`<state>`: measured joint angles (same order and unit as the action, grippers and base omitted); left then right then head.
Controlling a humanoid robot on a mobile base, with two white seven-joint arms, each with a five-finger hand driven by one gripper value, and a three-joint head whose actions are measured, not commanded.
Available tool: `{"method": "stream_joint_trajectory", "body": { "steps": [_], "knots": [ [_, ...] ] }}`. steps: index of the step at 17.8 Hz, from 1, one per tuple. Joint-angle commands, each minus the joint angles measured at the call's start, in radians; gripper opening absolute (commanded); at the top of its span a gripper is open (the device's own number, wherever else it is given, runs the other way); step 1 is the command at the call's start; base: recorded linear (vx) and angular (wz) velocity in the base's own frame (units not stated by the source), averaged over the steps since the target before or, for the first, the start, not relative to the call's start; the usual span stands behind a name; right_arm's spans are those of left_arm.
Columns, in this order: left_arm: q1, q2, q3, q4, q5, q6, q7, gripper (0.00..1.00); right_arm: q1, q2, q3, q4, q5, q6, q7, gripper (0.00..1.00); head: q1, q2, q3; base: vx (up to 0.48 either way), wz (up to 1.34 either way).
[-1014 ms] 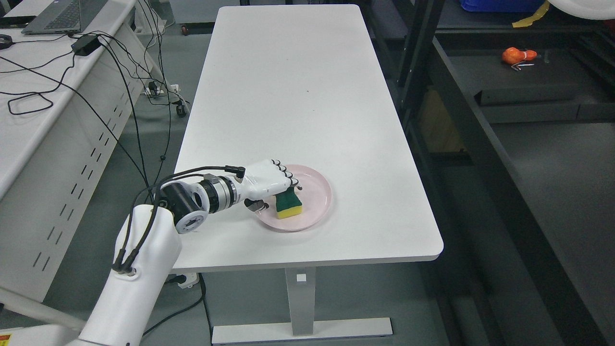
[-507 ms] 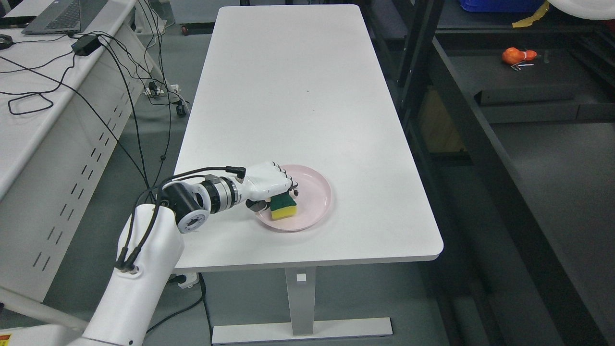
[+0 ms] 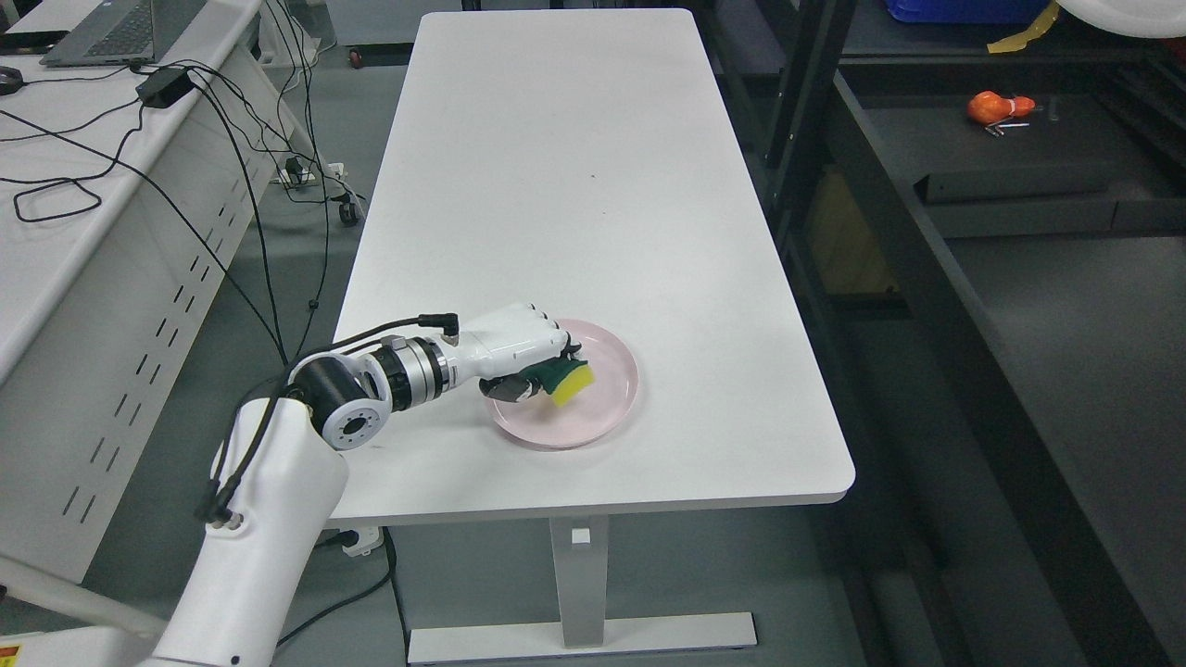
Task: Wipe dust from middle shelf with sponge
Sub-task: 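Lift the sponge off the plate with the left hand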
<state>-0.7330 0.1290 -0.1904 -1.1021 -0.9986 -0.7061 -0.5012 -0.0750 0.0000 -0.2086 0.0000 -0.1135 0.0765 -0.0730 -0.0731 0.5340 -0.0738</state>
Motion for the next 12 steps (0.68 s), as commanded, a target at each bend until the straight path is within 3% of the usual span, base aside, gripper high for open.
{"method": "stream_joint_trajectory", "body": {
  "steps": [1,4,8,11,12],
  "knots": [
    [0.081,-0.014,0.074,0.016,0.559,-0.001,0.015,0.0,0.0,-0.017,0.0,-0.017,0.0,0.0,-0.001,1.0,0.0,0.0,0.0,0.0,0.0],
    [0.118,-0.112,0.194,-0.005,0.823,0.019,0.073,0.0,0.0,-0.017,0.0,-0.017,0.0,0.0,-0.001,1.0,0.0,0.0,0.0,-0.003,0.0],
    [0.124,-0.112,0.491,-0.038,0.856,0.225,0.214,0.02,0.0,-0.017,0.0,-0.017,0.0,0.0,-0.001,1.0,0.0,0.0,0.0,-0.025,0.0],
    [0.156,-0.112,0.499,-0.064,0.928,0.284,0.432,0.01,0.0,-0.017,0.0,-0.017,0.0,0.0,-0.001,1.0,0.0,0.0,0.0,-0.121,-0.04],
    [0.174,-0.112,0.494,-0.094,0.939,0.296,0.447,0.0,0.0,-0.017,0.0,-0.017,0.0,0.0,-0.001,1.0,0.0,0.0,0.0,-0.154,-0.08]
  ]
}}
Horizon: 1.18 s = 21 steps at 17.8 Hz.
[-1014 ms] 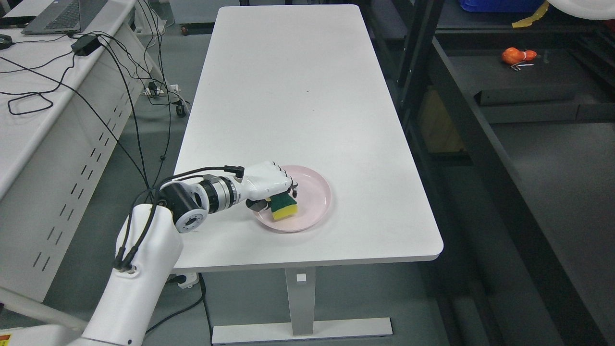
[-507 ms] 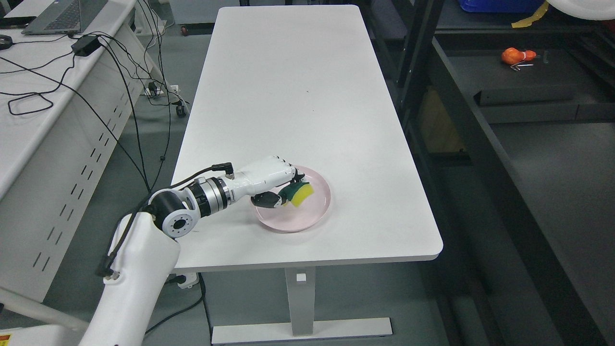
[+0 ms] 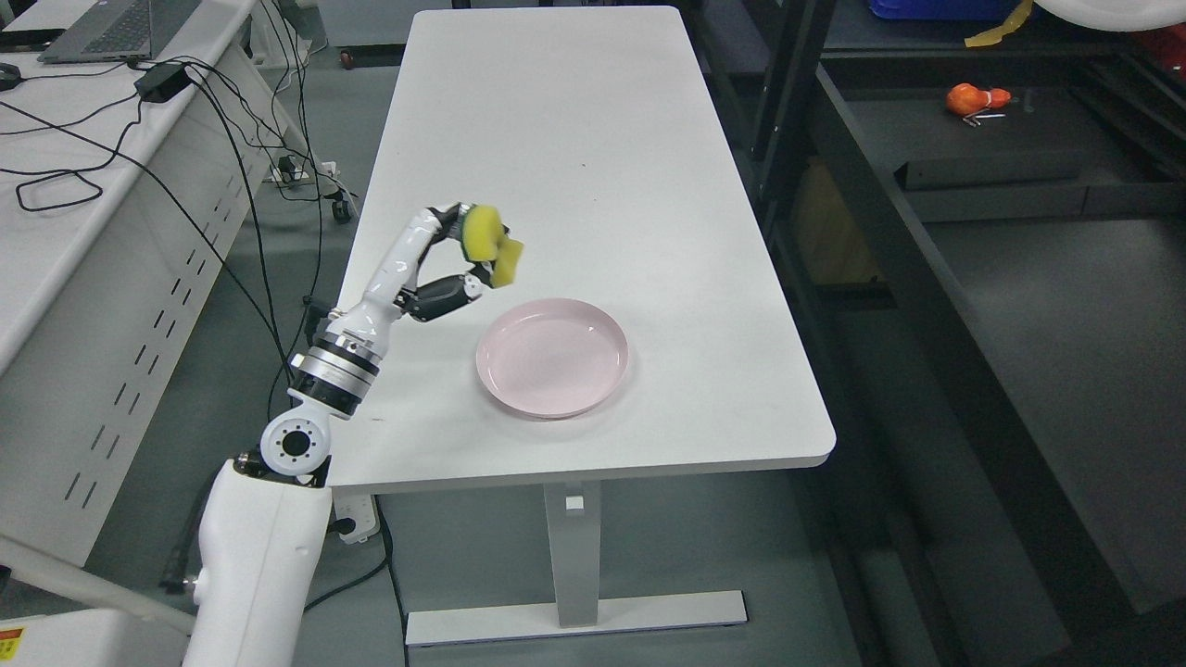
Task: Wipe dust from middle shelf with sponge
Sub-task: 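Carry the sponge in the left hand toward the dark metal shelf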
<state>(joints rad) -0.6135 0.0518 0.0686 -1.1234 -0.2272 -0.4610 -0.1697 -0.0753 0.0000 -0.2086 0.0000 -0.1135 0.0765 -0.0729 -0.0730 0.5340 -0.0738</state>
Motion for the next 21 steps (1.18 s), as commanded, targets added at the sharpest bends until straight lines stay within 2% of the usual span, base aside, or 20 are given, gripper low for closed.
{"method": "stream_joint_trajectory", "body": {
  "steps": [1,6,9,13,21],
  "knots": [
    [0.075,-0.034,0.229,-0.106,0.179,0.073,0.117,0.0,0.0,-0.017,0.0,-0.017,0.0,0.0,-0.001,1.0,0.0,0.0,0.0,-0.201,-0.12],
    [0.136,-0.034,0.209,-0.274,0.253,0.306,0.153,0.0,0.0,-0.017,0.0,-0.017,0.0,0.0,-0.001,1.0,0.0,0.0,0.0,-0.202,-0.2],
    [0.142,-0.034,0.195,-0.34,0.253,0.366,0.153,0.0,0.0,-0.017,0.0,-0.017,0.0,0.0,-0.001,1.0,0.0,0.0,0.0,-0.246,-0.32],
    [0.237,-0.034,0.108,-0.447,0.253,0.392,0.154,0.0,0.0,-0.017,0.001,-0.017,0.0,0.0,-0.001,1.0,0.0,0.0,0.0,-0.245,-0.24],
    [0.235,-0.034,0.008,-0.449,0.253,0.38,0.157,0.0,0.0,-0.017,0.0,-0.017,0.0,0.0,-0.001,1.0,0.0,0.0,0.0,-0.292,-0.24]
  ]
}}
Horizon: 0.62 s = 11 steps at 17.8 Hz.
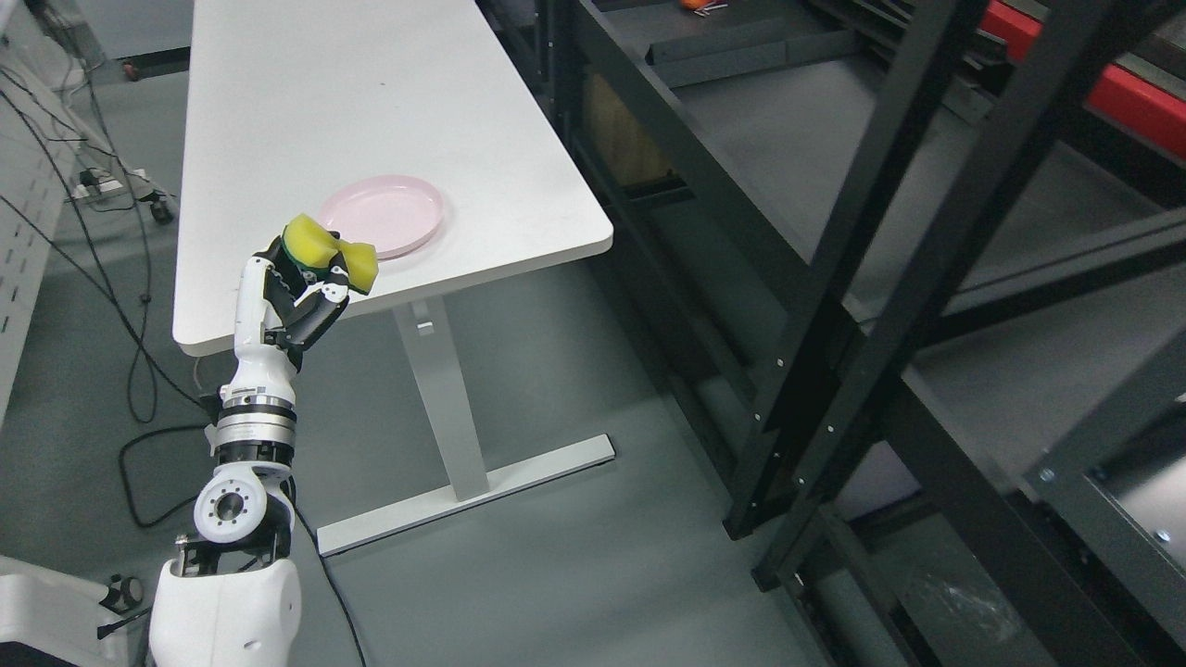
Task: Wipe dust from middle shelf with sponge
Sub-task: 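Carry the sponge in the left hand toward the dark metal shelf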
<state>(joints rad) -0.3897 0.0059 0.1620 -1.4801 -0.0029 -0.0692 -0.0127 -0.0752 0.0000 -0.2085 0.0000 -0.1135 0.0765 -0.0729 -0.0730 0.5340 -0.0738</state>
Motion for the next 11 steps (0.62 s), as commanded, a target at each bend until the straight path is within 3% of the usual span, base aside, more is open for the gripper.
{"method": "stream_joint_trajectory", "body": {
  "steps": [1,6,11],
  "knots": [
    [0.011,0.012,-0.105,-0.092,0.029,-0.026,0.0,0.0,0.0,-0.017,0.0,-0.017,0.0,0.0,-0.001,1.0,0.0,0.0,0.0,-0.271,-0.44],
    [-0.003,0.012,-0.271,-0.143,0.029,-0.038,0.0,0.01,0.0,-0.017,0.0,-0.017,0.0,0.0,-0.001,1.0,0.0,0.0,0.0,-0.284,-0.74],
    [-0.136,0.012,-0.528,-0.175,0.0,-0.084,-0.007,0.0,0.0,-0.017,0.0,-0.017,0.0,0.0,-0.001,1.0,0.0,0.0,0.0,-0.175,-0.99]
  ]
}}
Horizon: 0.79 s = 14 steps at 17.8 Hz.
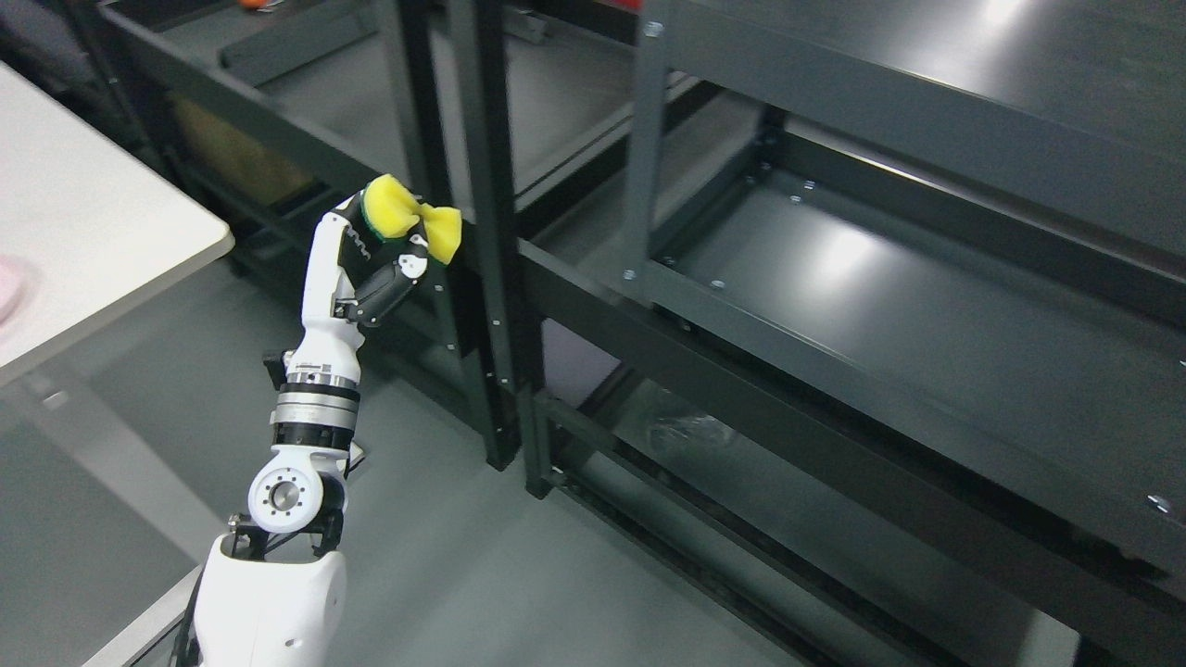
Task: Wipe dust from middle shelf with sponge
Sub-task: 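Carry the sponge in the left hand toward the dark metal shelf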
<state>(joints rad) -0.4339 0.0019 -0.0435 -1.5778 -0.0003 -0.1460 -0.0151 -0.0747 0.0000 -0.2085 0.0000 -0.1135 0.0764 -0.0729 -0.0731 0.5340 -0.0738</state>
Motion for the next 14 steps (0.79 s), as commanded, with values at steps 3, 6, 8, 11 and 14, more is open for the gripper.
{"method": "stream_joint_trajectory", "body": {
  "steps": [3,6,8,11,14],
  "knots": [
    [-0.098,0.016,-0.525,-0.1,-0.006,-0.007,-0.006,0.0,-0.001,-0.017,0.0,-0.017,0.0,0.0,-0.001,1.0,0.0,0.0,0.0,-0.124,-0.85],
    [-0.108,0.016,-0.671,-0.122,-0.006,-0.018,-0.058,0.0,-0.001,-0.017,0.0,-0.017,0.0,0.0,-0.001,1.0,0.0,0.0,0.0,-0.095,-0.66],
    [-0.126,0.016,-0.749,-0.139,-0.007,-0.02,-0.091,0.0,-0.001,-0.017,0.0,-0.017,0.0,0.0,-0.001,1.0,0.0,0.0,0.0,-0.05,-0.52],
    [-0.236,0.016,-0.817,-0.139,-0.074,-0.064,-0.14,0.0,-0.001,-0.017,0.0,-0.017,0.0,0.0,-0.001,1.0,0.0,0.0,0.0,-0.042,-0.43],
    [-0.382,0.016,-0.759,-0.136,-0.225,-0.105,-0.232,0.0,-0.001,-0.017,0.0,-0.017,0.0,0.0,-0.001,1.0,0.0,0.0,0.0,-0.026,-0.3]
  ]
}}
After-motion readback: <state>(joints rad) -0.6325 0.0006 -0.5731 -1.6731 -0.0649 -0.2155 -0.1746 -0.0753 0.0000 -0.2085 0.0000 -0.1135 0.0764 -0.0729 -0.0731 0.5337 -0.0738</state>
